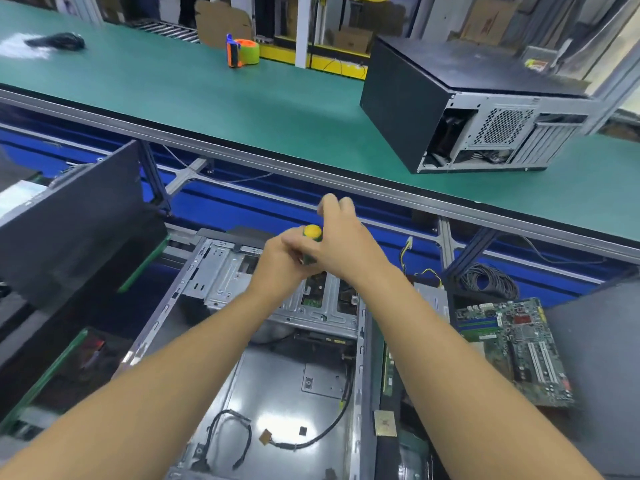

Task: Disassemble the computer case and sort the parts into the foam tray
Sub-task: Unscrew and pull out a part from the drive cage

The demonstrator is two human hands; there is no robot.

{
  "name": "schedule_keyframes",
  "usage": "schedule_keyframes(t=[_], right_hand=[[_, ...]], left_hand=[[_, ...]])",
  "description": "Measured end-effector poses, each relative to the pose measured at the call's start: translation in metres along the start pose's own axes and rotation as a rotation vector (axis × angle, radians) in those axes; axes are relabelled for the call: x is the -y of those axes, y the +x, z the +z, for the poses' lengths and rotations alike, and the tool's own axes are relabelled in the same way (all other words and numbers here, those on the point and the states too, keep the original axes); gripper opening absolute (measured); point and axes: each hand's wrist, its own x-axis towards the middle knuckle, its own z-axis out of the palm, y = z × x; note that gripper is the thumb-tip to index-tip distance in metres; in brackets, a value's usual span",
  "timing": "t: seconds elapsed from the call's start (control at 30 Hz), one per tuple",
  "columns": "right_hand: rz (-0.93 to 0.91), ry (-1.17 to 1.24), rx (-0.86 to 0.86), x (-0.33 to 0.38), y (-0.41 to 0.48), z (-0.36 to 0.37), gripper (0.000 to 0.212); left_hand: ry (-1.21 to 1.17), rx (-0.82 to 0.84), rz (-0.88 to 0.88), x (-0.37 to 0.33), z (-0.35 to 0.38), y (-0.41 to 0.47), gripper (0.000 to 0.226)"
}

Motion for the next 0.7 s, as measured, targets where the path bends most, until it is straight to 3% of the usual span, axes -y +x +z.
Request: schedule_keyframes(t=[0.13,0.2,0.3,0.4,0.47,0.5,0.57,0.6,0.67,0.7], right_hand=[[0.018,-0.02,-0.06,0.014,-0.001,0.005,0.034],[0.019,-0.039,-0.015,0.015,0.001,-0.001,0.023],[0.019,-0.001,0.133,0.018,0.001,-0.014,0.038],[0.055,0.001,0.23,0.021,0.002,-0.015,0.044],[0.118,-0.066,0.165,0.024,0.001,-0.011,0.033],[0.173,-0.107,0.117,0.026,0.0,-0.009,0.038],[0.229,-0.238,0.056,0.028,0.003,-0.003,0.042],[0.214,-0.304,0.042,0.029,0.004,0.0,0.033],[0.172,-0.288,0.038,0.027,0.008,0.001,0.015],[0.139,-0.234,0.067,0.026,0.01,-0.001,0.017]], left_hand=[[0.176,0.044,-0.026,-0.001,-0.002,0.01,0.014],[0.173,0.169,-0.015,0.005,-0.015,0.014,0.013],[0.112,0.355,-0.039,0.018,-0.029,0.015,0.021],[0.192,0.288,-0.048,0.022,-0.026,0.015,0.019],[0.223,0.211,-0.016,0.02,-0.021,0.017,0.033],[0.238,0.2,-0.011,0.017,-0.018,0.018,0.038],[0.274,0.231,-0.026,0.013,-0.012,0.02,0.039],[0.291,0.257,-0.025,0.012,-0.011,0.021,0.037],[0.222,0.33,-0.005,0.012,-0.015,0.022,0.03],[0.136,0.363,0.0,0.013,-0.019,0.022,0.025]])
